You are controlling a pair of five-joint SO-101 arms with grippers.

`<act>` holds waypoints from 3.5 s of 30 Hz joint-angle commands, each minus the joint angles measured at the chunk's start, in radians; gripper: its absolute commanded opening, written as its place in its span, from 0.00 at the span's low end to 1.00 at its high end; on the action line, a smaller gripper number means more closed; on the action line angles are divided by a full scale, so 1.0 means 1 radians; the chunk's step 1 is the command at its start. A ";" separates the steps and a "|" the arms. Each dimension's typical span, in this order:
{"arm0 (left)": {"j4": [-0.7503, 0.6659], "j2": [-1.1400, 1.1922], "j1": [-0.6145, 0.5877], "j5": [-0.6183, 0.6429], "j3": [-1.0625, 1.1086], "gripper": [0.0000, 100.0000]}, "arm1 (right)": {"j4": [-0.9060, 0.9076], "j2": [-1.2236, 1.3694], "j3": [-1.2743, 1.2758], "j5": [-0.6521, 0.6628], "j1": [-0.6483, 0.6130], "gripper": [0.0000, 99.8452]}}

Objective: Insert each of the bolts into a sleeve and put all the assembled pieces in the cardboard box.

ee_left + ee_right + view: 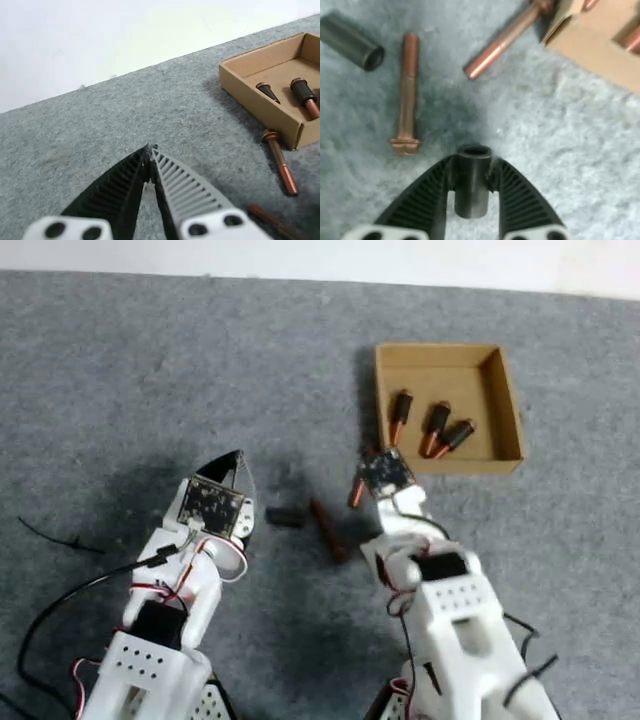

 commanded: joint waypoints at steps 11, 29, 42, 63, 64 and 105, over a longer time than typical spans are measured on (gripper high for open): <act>0.044 0.981 0.016 0.018 -0.572 0.06 | -0.028 -0.487 0.186 0.009 0.013 0.00; 0.569 1.124 0.274 0.373 -0.874 0.23 | -0.031 -0.547 0.211 0.015 0.028 0.00; 0.574 1.365 0.280 0.566 -0.970 0.23 | -0.073 -0.545 0.231 0.014 0.048 0.00; 0.878 1.543 0.404 0.761 -1.210 0.23 | -0.073 -0.545 0.231 0.015 0.051 0.00; 0.876 1.544 0.404 0.763 -1.210 0.23 | -0.073 -0.545 0.231 0.015 0.051 0.00; 0.905 1.339 0.179 0.046 -1.224 0.00 | -0.108 -0.545 0.255 0.015 0.053 0.00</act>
